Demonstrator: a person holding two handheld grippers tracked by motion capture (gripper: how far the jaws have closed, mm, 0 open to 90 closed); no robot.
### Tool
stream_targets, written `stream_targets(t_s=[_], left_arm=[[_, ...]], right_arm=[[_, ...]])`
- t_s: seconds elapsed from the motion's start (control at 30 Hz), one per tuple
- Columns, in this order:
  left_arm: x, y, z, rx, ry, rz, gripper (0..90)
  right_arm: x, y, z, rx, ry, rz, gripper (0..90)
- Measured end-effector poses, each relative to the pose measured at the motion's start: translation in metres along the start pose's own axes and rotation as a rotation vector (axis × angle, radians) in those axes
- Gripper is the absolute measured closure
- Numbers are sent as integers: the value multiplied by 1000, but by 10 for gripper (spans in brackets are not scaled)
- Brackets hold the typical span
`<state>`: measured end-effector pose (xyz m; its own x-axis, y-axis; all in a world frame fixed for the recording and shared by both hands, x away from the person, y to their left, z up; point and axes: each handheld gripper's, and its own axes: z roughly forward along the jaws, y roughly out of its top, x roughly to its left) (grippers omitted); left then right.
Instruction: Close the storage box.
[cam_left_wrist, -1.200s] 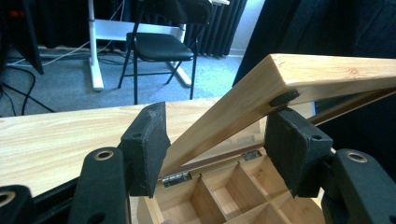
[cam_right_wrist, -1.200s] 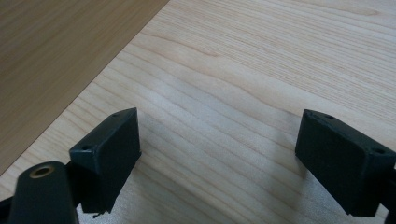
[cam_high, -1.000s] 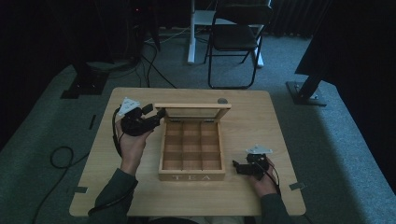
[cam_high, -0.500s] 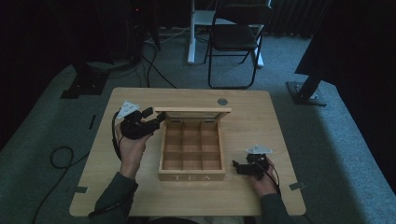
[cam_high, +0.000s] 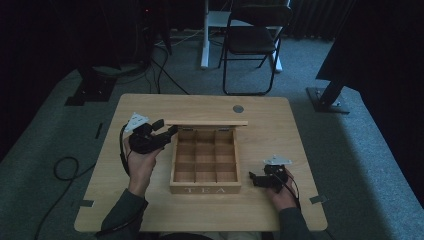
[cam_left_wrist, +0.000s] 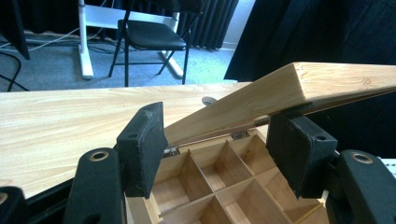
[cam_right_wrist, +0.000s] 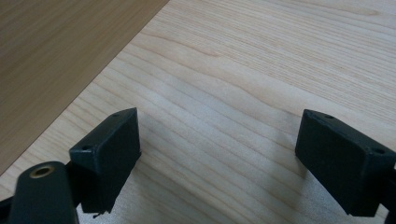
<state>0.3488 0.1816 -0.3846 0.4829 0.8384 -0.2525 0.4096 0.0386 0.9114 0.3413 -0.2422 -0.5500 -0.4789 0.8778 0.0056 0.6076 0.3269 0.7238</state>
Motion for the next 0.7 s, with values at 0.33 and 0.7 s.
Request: stream_targets(t_s=[0.33, 0.7], left_arm=[[-2, -6, -3, 13, -2, 3, 375], [-3, -11, -6, 23, -8, 7, 376]], right_arm=[[0, 0, 0, -2, 1, 1, 136], [0, 0, 0, -2, 0, 0, 136]])
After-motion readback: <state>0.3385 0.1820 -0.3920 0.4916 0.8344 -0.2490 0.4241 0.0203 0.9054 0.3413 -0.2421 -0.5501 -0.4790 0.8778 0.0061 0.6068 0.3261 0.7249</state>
